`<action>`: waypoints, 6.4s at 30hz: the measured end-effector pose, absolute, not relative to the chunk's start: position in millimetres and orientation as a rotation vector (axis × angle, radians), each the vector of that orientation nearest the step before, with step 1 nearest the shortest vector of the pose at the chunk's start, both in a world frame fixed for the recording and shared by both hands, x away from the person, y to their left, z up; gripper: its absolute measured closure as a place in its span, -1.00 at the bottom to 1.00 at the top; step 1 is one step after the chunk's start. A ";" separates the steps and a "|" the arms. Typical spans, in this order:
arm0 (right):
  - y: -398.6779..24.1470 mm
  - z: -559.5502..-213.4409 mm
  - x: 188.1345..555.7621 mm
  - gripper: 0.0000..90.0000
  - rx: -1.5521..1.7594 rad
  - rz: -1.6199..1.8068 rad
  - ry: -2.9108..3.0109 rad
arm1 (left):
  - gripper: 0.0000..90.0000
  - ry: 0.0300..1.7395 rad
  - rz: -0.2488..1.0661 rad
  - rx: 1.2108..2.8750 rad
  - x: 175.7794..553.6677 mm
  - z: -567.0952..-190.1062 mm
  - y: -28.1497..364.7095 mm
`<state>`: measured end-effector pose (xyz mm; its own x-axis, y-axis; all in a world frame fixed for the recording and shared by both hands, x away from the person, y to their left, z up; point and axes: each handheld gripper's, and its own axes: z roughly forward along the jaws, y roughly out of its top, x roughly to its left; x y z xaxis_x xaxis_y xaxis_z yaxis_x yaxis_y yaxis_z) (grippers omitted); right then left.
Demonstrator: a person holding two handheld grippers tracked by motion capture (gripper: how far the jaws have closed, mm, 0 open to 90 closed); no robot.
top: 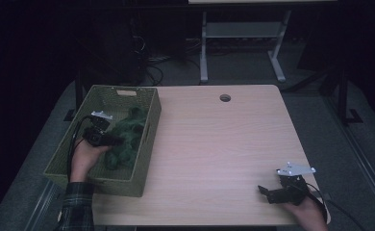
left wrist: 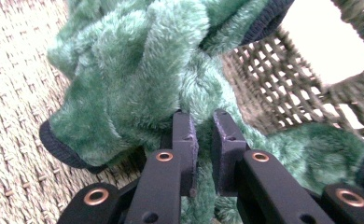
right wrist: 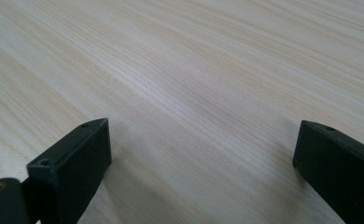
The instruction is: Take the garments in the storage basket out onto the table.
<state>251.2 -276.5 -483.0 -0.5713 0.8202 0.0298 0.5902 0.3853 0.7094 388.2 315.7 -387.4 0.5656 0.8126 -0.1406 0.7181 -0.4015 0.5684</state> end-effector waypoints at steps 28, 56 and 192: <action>-276.5 -483.0 251.2 -0.92 1.232 0.988 2.322 | 0.85 1.045 0.266 2.004 356.7 -321.6 321.5; -276.7 -483.0 251.3 -0.92 1.231 0.986 2.322 | 0.87 0.862 0.301 1.953 356.9 -240.0 296.8; -275.3 -467.2 238.2 -0.54 1.173 1.124 2.377 | -0.16 0.616 0.110 2.226 304.0 -441.4 114.1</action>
